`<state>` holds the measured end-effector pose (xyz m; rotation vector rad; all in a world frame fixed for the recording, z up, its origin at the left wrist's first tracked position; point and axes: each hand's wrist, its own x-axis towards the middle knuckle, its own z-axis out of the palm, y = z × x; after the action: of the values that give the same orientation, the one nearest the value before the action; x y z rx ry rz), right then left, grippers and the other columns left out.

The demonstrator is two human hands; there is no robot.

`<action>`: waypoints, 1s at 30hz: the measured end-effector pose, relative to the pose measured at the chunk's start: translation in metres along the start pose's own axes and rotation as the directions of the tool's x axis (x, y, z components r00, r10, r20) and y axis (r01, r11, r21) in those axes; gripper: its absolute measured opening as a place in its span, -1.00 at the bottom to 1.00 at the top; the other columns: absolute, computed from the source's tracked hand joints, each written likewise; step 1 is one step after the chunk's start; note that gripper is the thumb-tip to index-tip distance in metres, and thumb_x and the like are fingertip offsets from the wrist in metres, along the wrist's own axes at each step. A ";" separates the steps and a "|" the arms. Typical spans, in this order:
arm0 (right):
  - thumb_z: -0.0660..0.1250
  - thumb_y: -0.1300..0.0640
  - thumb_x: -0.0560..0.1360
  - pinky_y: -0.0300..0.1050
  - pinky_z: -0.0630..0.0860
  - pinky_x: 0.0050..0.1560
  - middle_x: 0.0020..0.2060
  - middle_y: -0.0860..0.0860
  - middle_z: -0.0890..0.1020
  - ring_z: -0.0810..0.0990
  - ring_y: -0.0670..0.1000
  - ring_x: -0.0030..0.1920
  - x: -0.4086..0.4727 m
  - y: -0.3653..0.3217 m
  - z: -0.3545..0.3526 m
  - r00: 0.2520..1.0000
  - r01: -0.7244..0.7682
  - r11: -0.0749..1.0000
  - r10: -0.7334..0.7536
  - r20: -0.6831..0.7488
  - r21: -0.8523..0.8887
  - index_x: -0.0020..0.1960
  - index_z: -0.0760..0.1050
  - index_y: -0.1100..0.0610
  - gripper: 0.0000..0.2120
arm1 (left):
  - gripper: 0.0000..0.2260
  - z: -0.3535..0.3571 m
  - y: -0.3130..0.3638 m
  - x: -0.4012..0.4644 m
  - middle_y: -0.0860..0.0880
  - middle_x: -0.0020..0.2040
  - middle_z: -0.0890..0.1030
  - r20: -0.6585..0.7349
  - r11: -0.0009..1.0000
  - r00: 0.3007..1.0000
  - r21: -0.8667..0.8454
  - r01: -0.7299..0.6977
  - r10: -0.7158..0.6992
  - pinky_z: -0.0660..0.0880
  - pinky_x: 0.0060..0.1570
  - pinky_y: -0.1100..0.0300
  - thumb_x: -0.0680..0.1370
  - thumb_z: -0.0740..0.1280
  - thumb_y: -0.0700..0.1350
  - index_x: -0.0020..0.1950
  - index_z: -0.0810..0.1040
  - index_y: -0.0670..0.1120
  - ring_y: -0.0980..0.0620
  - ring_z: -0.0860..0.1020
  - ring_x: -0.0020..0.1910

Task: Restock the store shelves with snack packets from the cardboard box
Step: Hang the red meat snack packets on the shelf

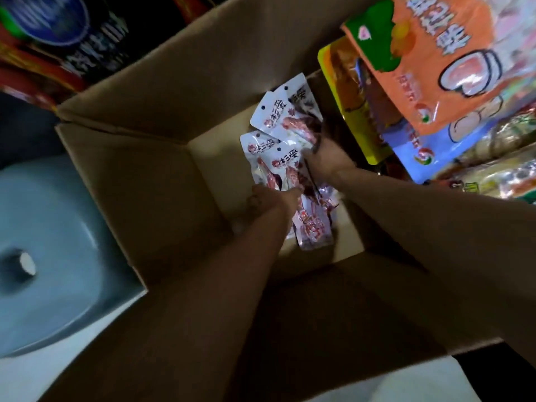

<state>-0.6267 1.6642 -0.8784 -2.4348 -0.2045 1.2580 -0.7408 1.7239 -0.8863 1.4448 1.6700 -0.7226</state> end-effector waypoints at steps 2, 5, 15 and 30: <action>0.32 0.05 0.58 -0.01 0.48 0.23 0.32 0.19 0.54 0.55 0.22 0.29 -0.003 0.009 0.005 0.998 -0.061 0.998 0.062 -0.012 0.014 0.49 0.26 0.17 -0.46 | -0.05 0.003 0.000 0.009 -0.23 0.56 0.18 -0.021 0.998 1.000 -0.066 0.000 -0.001 0.26 0.47 -0.11 0.41 0.53 0.14 0.60 0.07 -0.14 -0.26 0.24 0.52; 0.49 0.00 0.45 -0.15 0.49 -0.09 0.07 0.10 0.65 0.60 0.08 -0.16 -0.017 0.021 0.003 0.977 -0.200 0.979 0.198 0.074 0.033 0.30 0.51 0.09 -0.53 | -0.16 0.000 -0.005 0.014 -0.19 0.52 0.24 -0.108 0.992 0.994 -0.128 -0.013 -0.001 0.29 0.45 -0.08 0.47 0.49 0.15 0.57 0.12 -0.09 -0.23 0.29 0.49; 0.61 0.09 0.32 0.10 0.57 0.23 0.21 0.13 0.59 0.66 0.16 0.10 -0.049 0.041 0.024 0.953 -0.230 0.884 0.120 0.280 0.406 0.23 0.58 0.09 -0.49 | -0.65 -0.033 -0.023 0.006 -0.21 0.20 0.66 0.243 0.789 0.962 -0.612 0.053 0.125 0.59 0.16 -0.12 0.54 0.42 -0.23 0.32 0.55 -0.19 -0.21 0.65 0.13; 0.50 0.32 0.40 0.16 0.62 0.11 0.05 0.06 0.73 0.73 0.11 0.02 -0.163 0.005 -0.059 0.924 -0.246 0.672 -0.054 0.378 0.698 0.29 0.49 0.15 -0.52 | -0.69 -0.110 -0.005 -0.131 -0.27 0.31 0.58 0.638 0.810 0.674 -0.578 0.100 0.373 0.56 0.20 -0.19 0.66 0.21 -0.21 0.40 0.50 -0.14 -0.29 0.58 0.25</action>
<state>-0.6747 1.5941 -0.7275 -1.5074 0.3037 1.4697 -0.7633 1.7451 -0.7183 0.6738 0.9719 -0.5252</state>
